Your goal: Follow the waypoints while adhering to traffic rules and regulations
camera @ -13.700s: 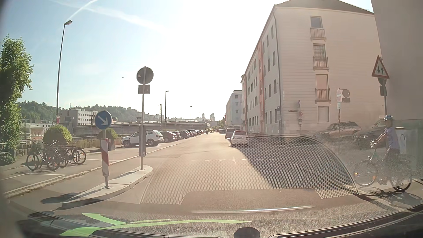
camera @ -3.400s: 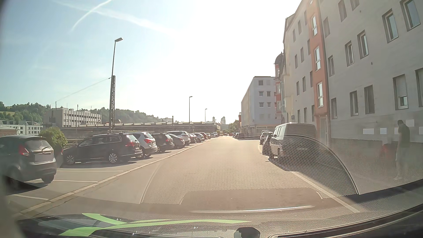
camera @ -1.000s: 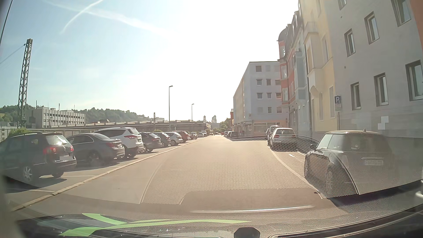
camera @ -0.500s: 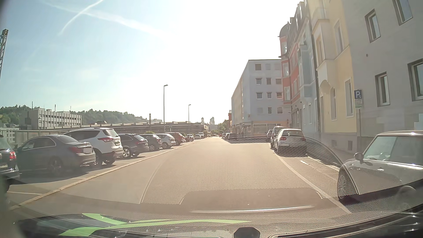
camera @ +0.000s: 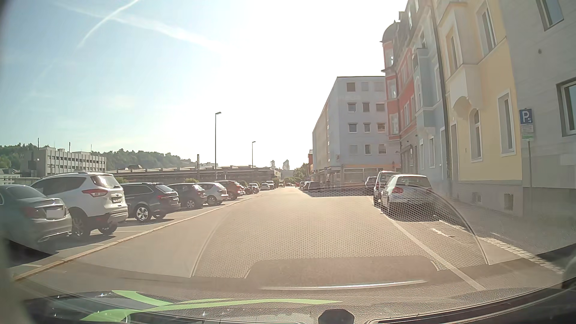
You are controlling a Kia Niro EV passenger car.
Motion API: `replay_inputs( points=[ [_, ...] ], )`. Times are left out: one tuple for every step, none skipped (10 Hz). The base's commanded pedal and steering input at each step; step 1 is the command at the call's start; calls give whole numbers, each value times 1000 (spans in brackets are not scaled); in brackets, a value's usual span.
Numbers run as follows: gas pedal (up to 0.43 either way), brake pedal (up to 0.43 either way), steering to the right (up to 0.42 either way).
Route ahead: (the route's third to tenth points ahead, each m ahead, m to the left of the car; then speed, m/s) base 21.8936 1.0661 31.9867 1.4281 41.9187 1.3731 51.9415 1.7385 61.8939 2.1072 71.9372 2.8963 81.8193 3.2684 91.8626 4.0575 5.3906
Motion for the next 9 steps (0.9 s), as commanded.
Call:
replay_inputs(
  points=[
    [0,0,7],
    [0,0,7],
    [0,0,6],
    [0,0,6],
    [0,0,7],
    [0,0,6],
    [0,0,6],
    [0,0,5],
    [0,0,5]
  ],
)
